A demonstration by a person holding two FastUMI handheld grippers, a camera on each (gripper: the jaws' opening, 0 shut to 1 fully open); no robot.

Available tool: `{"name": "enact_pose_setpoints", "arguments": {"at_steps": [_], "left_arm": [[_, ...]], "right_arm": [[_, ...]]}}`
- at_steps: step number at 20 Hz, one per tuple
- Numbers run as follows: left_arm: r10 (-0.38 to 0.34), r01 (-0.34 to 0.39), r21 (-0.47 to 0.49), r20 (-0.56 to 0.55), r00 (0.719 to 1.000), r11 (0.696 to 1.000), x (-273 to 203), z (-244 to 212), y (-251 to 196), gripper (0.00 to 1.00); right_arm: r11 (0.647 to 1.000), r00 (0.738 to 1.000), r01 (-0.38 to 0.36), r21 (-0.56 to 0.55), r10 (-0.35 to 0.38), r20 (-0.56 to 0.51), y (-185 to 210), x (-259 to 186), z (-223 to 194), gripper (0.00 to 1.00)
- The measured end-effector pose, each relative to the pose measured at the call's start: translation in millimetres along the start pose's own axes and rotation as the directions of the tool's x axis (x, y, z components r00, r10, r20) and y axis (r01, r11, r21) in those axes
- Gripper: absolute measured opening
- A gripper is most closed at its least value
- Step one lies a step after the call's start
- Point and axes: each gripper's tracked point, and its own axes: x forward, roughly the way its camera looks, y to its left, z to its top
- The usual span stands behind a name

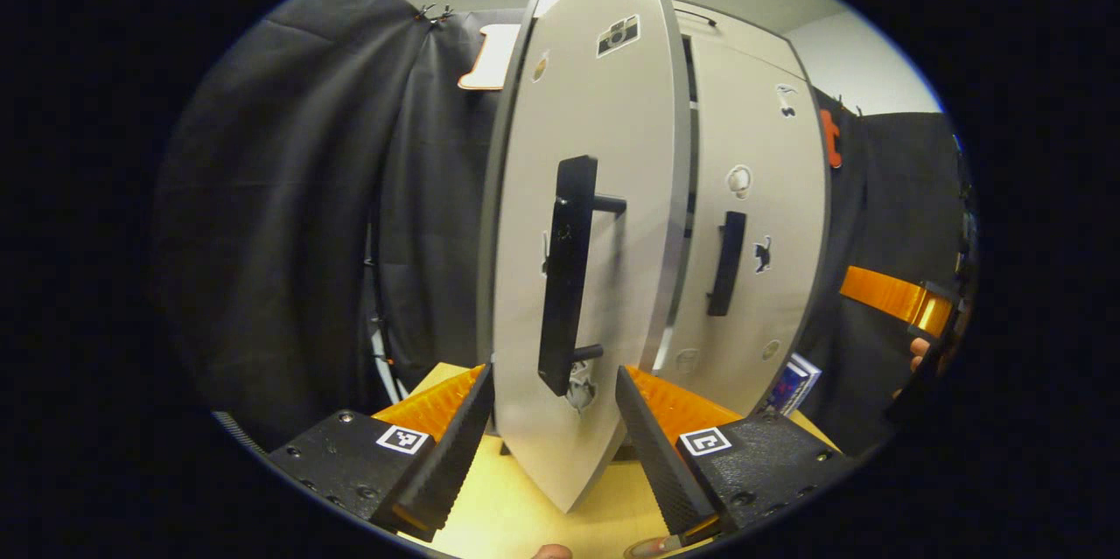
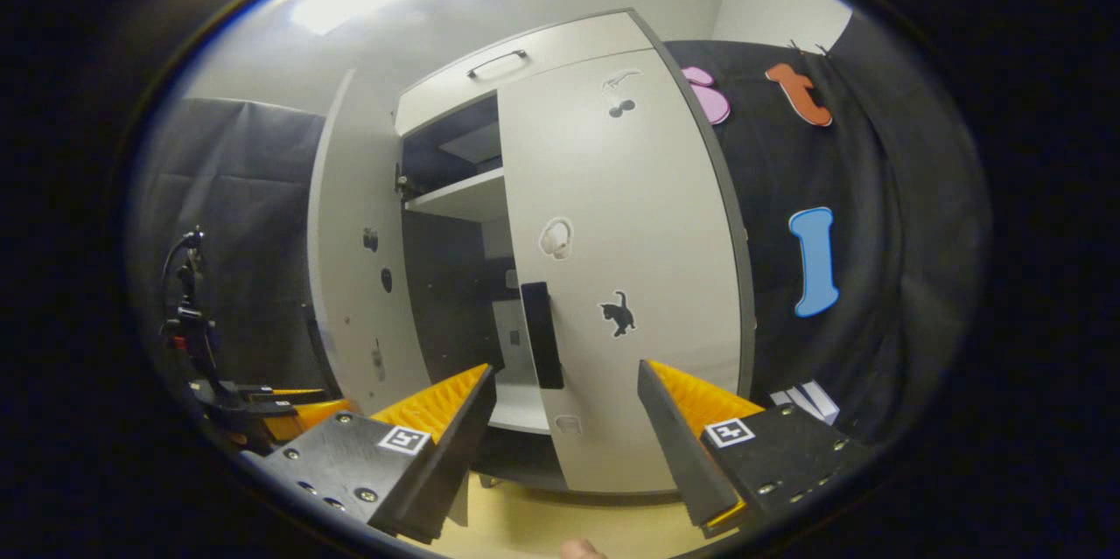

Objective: Grasp the bottle in the cabinet with the left hand and place it on the coaster, then close the right door with the right hand and the left door with the left hand.

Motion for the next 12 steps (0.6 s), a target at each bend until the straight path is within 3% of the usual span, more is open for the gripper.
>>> {"name": "enact_pose_setpoints", "arguments": {"at_steps": [12], "left_arm": [[-0.053, 0.054, 0.019, -0.029, 0.998, 0.998, 11.7, -7.9, -19.8, 0.89]], "right_arm": [[0.996, 0.996, 0.083, -0.015, -0.083, 0.013, -30.8, -15.9, 3.5, 0.98]]}}
